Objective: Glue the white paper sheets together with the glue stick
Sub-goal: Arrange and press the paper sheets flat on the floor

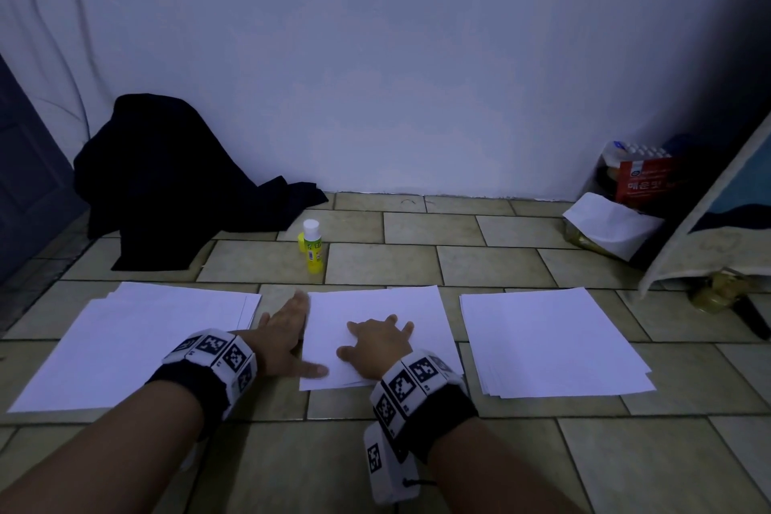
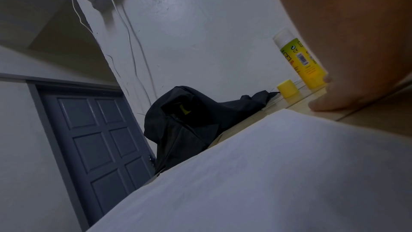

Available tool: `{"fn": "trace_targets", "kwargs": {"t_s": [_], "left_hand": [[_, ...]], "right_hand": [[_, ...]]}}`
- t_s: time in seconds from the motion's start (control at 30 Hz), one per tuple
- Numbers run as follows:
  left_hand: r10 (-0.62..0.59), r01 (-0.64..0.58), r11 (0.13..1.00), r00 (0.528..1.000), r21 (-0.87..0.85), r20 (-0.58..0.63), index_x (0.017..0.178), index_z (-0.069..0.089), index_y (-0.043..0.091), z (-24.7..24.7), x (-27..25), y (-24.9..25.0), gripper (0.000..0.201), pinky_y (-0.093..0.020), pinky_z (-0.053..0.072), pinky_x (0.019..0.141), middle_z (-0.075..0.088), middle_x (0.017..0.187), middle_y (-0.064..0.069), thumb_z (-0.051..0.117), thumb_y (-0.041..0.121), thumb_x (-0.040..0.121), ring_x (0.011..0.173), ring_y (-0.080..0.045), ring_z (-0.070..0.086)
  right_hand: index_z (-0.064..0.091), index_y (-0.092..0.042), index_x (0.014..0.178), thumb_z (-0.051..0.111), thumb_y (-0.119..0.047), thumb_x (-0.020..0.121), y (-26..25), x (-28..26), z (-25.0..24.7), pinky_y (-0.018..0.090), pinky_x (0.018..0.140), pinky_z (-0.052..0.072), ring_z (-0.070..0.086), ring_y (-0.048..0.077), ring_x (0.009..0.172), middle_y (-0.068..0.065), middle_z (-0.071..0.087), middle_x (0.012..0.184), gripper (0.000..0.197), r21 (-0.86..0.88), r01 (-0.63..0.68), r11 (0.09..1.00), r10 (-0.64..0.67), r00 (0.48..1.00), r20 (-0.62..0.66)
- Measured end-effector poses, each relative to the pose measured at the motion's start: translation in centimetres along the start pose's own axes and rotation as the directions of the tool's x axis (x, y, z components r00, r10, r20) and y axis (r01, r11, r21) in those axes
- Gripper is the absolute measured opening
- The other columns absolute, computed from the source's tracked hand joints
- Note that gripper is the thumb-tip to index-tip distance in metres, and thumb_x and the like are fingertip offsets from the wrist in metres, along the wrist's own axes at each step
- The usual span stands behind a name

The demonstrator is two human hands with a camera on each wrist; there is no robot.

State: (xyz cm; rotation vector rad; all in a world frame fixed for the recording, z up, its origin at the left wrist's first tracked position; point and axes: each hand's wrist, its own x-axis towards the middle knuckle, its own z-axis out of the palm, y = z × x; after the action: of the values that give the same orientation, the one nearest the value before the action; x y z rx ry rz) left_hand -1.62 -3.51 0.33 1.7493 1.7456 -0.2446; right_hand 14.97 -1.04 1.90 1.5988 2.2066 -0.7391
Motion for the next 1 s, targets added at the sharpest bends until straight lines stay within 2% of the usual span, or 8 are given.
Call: {"fn": "trace_targets", "kwargs": {"t_s": [0.17,0.3,0.4,0.53,0.6,0.7,0.83,1.0], "left_hand": [[-0.017,0.019,0.997,0.999,0.075,-0.037,0.15,-0.02,0.014,-0.1,0.5,0.4,0.102,-0.045,0.004,0.121,-0.027,0.157,-0.004,0.051,0.057,0.091,0.148,-0.023,-0.011],[-0.043,0.041,0.972,0.999,0.233,0.003,0.152,-0.017,0.015,0.1,0.6,1.1,0.107,-0.049,0.003,0.118,-0.026,0.158,-0.003,0.056,0.059,0.087,0.147,-0.028,-0.015],[-0.055,0.048,0.962,0.998,0.27,0.019,0.153,-0.014,0.015,-0.5,0.8,1.2,0.109,-0.05,0.006,0.119,-0.022,0.159,-0.003,0.059,0.06,0.085,0.148,-0.029,-0.012],[-0.049,0.048,0.932,0.999,0.359,-0.005,0.153,-0.012,0.01,-0.4,0.7,1.5,0.109,-0.049,0.005,0.119,-0.02,0.16,-0.007,0.057,0.061,0.085,0.148,-0.026,-0.013],[-0.042,0.049,0.913,0.999,0.405,-0.027,0.152,-0.013,0.006,-0.3,0.7,1.5,0.11,-0.048,0.002,0.118,-0.019,0.16,-0.009,0.054,0.063,0.086,0.148,-0.024,-0.015],[-0.057,0.057,0.936,0.998,0.346,-0.008,0.15,-0.017,0.004,-0.2,0.9,1.4,0.115,-0.048,0.004,0.119,-0.021,0.159,-0.008,0.056,0.063,0.084,0.148,-0.02,-0.013],[-0.074,0.065,0.936,0.997,0.346,0.011,0.15,-0.018,0.004,-0.1,1.0,1.3,0.115,-0.049,0.007,0.12,-0.024,0.158,-0.007,0.056,0.064,0.084,0.148,-0.019,-0.013],[-0.062,0.051,0.941,0.998,0.333,0.023,0.15,-0.02,0.005,-0.3,0.8,1.3,0.115,-0.051,0.009,0.119,-0.026,0.158,-0.006,0.056,0.063,0.085,0.148,-0.018,-0.013]], "right_hand": [[0.022,-0.034,0.146,0.059,-0.034,0.087,-0.5,0.9,1.0,0.069,0.108,0.012,0.003,0.043,0.142,0.015,0.025,0.153,0.069,0.033,-0.075,0.997,0.075,0.997,0.021],[0.018,-0.037,0.147,0.063,-0.035,0.088,-0.4,0.4,1.0,0.065,0.109,0.022,-0.007,0.047,0.142,0.022,0.001,0.156,0.074,0.106,-0.101,0.989,0.1,0.995,0.016],[0.018,-0.037,0.146,0.062,-0.035,0.089,-0.1,0.0,0.9,0.063,0.109,0.026,-0.006,0.047,0.142,0.021,0.001,0.155,0.072,0.116,-0.093,0.989,0.095,0.995,-0.01],[0.017,-0.026,0.148,0.058,-0.033,0.092,-0.4,-0.3,0.5,0.057,0.116,0.012,0.002,0.042,0.143,0.025,0.017,0.152,0.069,-0.027,-0.067,0.997,0.067,0.998,-0.004],[0.012,-0.024,0.149,0.057,-0.037,0.092,-1.1,0.0,0.3,0.061,0.113,0.008,-0.001,0.042,0.144,0.024,0.007,0.155,0.073,-0.067,-0.096,0.993,0.095,0.995,-0.013],[0.0,-0.024,0.152,0.052,-0.047,0.093,-2.5,1.0,0.7,0.069,0.107,0.006,-0.018,0.037,0.144,0.008,-0.021,0.157,0.082,-0.083,-0.06,0.995,0.057,0.998,-0.036],[-0.005,-0.029,0.152,0.051,-0.056,0.089,-1.0,2.8,0.9,0.065,0.11,-0.001,-0.014,0.019,0.147,-0.005,-0.017,0.159,0.089,-0.126,0.148,0.981,-0.147,0.989,0.015],[-0.013,-0.022,0.151,0.059,-0.069,0.076,4.1,3.6,-1.0,0.065,0.11,-0.005,-0.011,0.012,0.147,-0.007,-0.018,0.158,0.114,-0.132,0.089,0.987,-0.086,0.996,0.032]]}}
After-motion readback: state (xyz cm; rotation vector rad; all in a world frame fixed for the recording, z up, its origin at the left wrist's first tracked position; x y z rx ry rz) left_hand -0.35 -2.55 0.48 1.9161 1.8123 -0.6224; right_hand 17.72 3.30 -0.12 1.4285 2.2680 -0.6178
